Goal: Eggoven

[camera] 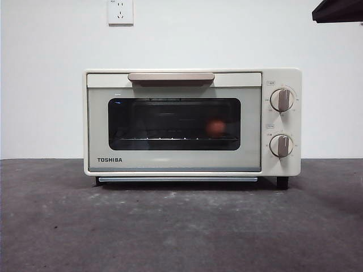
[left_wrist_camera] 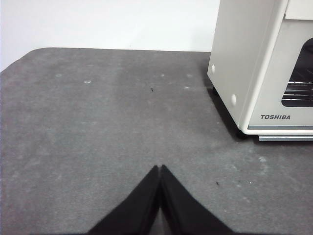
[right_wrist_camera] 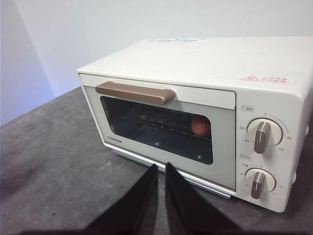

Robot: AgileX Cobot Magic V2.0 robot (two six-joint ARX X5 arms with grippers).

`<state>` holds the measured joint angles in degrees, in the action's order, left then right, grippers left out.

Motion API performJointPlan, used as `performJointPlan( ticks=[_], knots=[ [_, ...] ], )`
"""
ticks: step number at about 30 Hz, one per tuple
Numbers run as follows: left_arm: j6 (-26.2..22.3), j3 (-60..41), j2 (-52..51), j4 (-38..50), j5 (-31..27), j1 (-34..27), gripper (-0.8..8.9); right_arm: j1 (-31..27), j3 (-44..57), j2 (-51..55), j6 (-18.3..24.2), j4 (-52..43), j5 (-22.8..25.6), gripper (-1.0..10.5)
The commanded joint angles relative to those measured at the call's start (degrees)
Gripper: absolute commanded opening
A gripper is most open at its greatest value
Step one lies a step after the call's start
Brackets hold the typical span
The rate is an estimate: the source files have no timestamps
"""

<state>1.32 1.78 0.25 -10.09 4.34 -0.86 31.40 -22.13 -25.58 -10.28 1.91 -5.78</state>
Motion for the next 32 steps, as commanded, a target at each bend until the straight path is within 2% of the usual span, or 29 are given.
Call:
performJointPlan(
  ticks=[1, 20, 23, 25, 32],
  knots=[
    [0.9, -1.6, -0.1, -0.2, -0.1, -0.1, 0.08, 0.4, 0.0, -0.1, 0.3, -0.7, 0.2, 0.0],
    [0.9, -1.6, -0.1, -0.2, -0.1, -0.1, 0.08, 0.4, 0.0, -0.1, 0.3, -0.5, 0.3, 0.0],
    [0.9, -1.6, -0.1, -0.2, -0.1, -0.1, 0.08, -0.5, 0.0, 1.6, 3.6, -0.5, 2.3, 0.0],
    [0.9, -1.6, -0.1, -0.2, -0.1, -0.1, 0.08, -2.4, 0.0, 3.1, 5.3, -0.2, 3.8, 0.0],
    [0.9, -1.6, -0.1, -0.2, -0.1, -0.1, 0.08, -14.5, 4.0, 9.7, 6.4, -0.3, 2.8, 0.0]
  ],
)
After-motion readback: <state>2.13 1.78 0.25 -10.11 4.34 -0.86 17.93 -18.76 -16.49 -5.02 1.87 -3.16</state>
